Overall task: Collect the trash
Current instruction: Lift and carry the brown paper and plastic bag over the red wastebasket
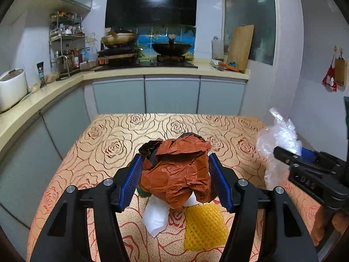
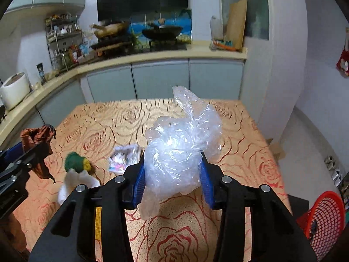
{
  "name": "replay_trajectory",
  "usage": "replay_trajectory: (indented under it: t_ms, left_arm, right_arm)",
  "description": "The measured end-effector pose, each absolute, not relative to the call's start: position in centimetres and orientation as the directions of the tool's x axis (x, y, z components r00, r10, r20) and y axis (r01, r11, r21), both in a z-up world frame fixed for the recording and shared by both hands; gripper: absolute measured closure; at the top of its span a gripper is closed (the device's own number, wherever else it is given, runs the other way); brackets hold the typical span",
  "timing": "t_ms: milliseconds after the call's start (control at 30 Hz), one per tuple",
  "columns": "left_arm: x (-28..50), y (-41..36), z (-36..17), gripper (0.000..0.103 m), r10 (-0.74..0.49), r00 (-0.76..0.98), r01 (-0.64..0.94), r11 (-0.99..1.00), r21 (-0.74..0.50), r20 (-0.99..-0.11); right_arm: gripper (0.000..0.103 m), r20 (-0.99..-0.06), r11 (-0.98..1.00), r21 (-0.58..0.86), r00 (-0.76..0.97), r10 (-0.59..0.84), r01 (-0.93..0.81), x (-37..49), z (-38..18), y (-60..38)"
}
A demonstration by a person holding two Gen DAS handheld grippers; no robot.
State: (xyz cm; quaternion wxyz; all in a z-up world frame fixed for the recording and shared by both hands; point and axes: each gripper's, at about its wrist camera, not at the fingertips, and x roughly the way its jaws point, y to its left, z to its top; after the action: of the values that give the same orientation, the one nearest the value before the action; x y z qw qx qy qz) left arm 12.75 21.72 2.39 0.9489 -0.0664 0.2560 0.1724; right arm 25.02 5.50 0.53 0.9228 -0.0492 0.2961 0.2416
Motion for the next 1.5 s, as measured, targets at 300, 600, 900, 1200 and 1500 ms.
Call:
replay_trajectory:
  t_ms: [300,600,900,1200,1500]
  left_arm:
    - [11.3,20.3,5.4,0.043,0.3,0.842,-0.349,0.937,-0.029,-0.448]
    - [10.2,17.8,7.2,0.043,0.279,0.87,-0.314,0.949,-0.021,-0.407]
    - [10.3,14.6,8.2,0.043,0.222,0.895,-0.247,0.969,-0.016,-0.386]
    - [11.3,10.9,8.3,0.043,0.147,0.911,-0.165,0.986,-0.014,-0.384]
    - [12.7,7.0,7.7,0.043,0.057,0.915,-0.068,0.998,-0.014,-0.4]
  right_arm:
    - [0.061,-0.491,0.878,0.07,0.75,0.444,-0.473,22.4,4.6,2.8]
    - [0.061,-0.448,0.896,0.091,0.786,0.426,-0.434,20.2,6.9,-0.9]
    - [0.061,-0.422,0.925,0.09,0.827,0.372,-0.37,19.0,8.0,-5.1]
    - [0.061,-0.417,0.951,0.092,0.856,0.305,-0.294,18.6,8.0,-8.8]
    - [0.061,-0.437,0.974,0.105,0.87,0.228,-0.203,18.6,7.3,-12.8]
